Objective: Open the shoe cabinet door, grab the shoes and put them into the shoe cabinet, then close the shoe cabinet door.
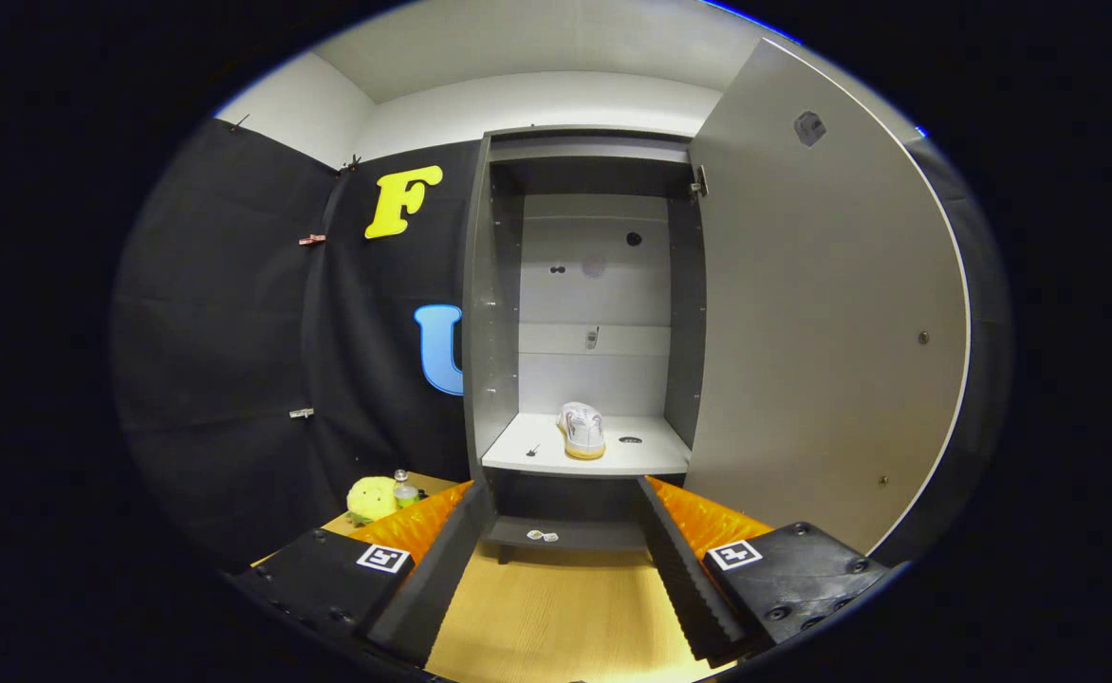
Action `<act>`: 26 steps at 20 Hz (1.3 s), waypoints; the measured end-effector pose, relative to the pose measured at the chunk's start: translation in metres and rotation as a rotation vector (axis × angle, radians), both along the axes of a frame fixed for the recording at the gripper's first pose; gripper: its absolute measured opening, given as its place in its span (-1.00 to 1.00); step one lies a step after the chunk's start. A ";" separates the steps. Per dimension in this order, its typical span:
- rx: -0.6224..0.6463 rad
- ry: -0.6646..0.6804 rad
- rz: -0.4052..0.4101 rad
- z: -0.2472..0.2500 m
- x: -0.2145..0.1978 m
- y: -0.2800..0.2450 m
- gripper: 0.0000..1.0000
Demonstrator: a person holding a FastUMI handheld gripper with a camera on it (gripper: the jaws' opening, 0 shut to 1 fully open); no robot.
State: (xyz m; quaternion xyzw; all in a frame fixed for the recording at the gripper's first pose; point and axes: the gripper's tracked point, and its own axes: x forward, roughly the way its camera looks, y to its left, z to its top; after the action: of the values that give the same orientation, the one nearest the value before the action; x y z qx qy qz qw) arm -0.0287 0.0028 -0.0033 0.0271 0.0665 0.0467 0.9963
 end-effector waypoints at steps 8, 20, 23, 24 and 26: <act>0.018 -0.057 -0.031 0.045 -0.067 -0.071 0.96; 0.079 -0.050 -0.233 0.038 -0.080 -0.333 0.93; 0.143 0.000 -0.207 0.019 -0.048 -0.349 0.95; 0.130 -0.001 -0.207 0.017 -0.036 -0.353 0.96; 0.112 -0.007 -0.187 0.018 -0.020 -0.348 0.96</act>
State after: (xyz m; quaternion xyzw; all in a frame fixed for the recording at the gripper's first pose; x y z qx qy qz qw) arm -0.0492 -0.3455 0.0148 0.0884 0.0577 -0.0430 0.9935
